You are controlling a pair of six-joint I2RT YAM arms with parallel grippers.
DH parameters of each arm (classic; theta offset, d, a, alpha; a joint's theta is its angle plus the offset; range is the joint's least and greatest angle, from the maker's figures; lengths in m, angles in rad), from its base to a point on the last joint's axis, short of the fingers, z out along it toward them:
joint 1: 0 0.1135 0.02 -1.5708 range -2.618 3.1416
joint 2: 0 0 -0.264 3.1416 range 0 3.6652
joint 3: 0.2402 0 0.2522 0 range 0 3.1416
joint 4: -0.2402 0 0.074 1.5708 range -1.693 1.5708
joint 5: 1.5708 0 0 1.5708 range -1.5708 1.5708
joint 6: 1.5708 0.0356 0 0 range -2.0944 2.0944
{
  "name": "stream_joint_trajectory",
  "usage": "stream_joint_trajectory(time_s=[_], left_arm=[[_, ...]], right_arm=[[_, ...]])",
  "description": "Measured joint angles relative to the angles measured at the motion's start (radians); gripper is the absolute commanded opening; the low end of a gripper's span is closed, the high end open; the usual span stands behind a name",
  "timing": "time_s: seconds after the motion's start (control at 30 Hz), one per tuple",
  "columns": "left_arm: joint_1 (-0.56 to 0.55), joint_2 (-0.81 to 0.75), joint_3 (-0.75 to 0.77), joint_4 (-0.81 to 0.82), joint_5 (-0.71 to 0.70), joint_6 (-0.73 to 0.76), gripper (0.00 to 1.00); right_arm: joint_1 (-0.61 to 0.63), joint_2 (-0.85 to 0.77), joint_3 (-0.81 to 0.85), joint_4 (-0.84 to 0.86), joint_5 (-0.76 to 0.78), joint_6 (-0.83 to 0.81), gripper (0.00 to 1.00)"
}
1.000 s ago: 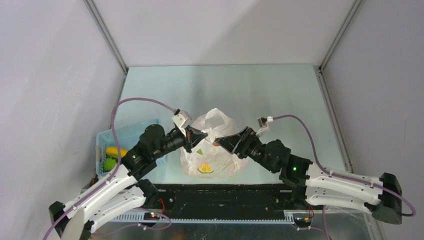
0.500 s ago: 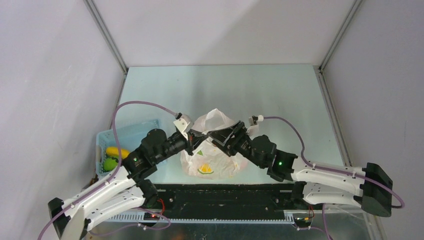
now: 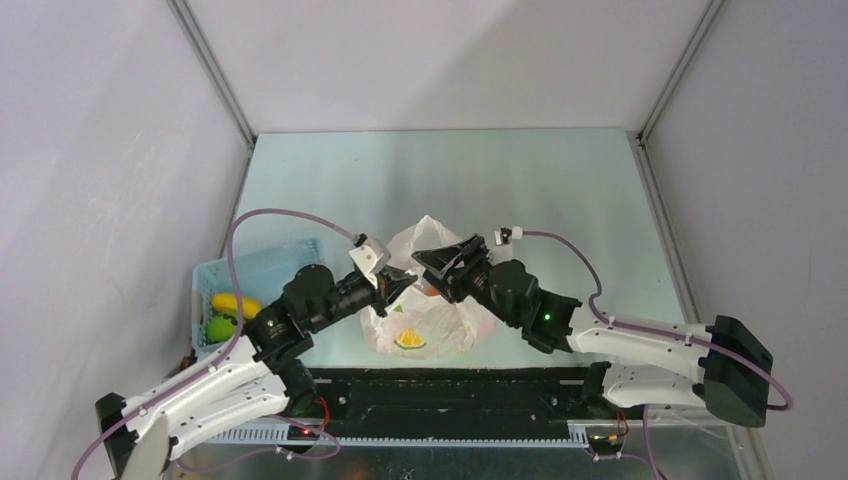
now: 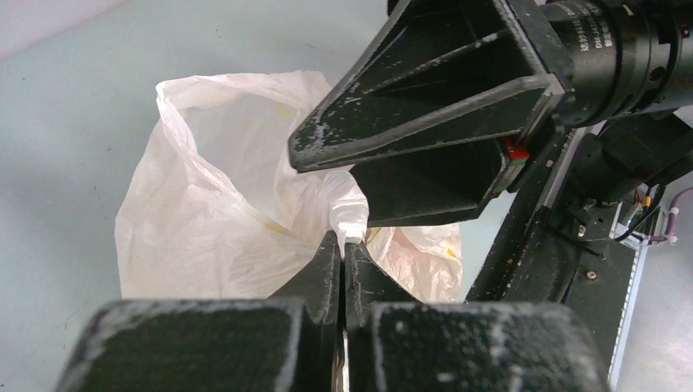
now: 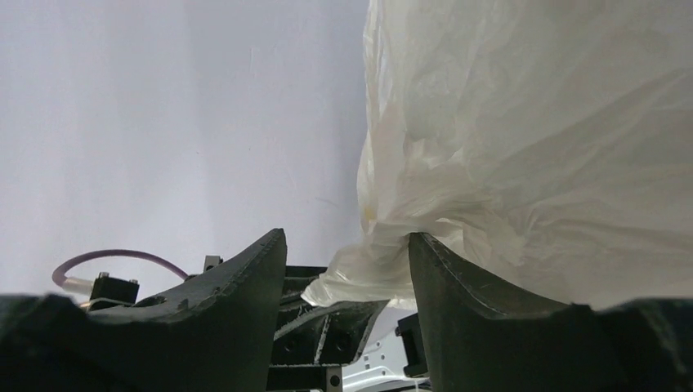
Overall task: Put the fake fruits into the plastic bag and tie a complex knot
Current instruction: Tie the plastic bag at the center of the board.
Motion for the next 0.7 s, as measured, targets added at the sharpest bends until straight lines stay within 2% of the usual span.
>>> stream_joint_trajectory(time_s=[0.27, 0.7], left_arm=[[-0.032, 0.004, 0.000, -0.002, -0.050, 0.044, 0.00], [-0.079, 0.021, 0.000, -0.008, -0.199, 0.105, 0.00]], right_arm=[[-0.019, 0.048, 0.033, -0.006, -0.033, 0.012, 0.52], [-0.019, 0.061, 0.043, -0.051, -0.072, 0.049, 0.56]])
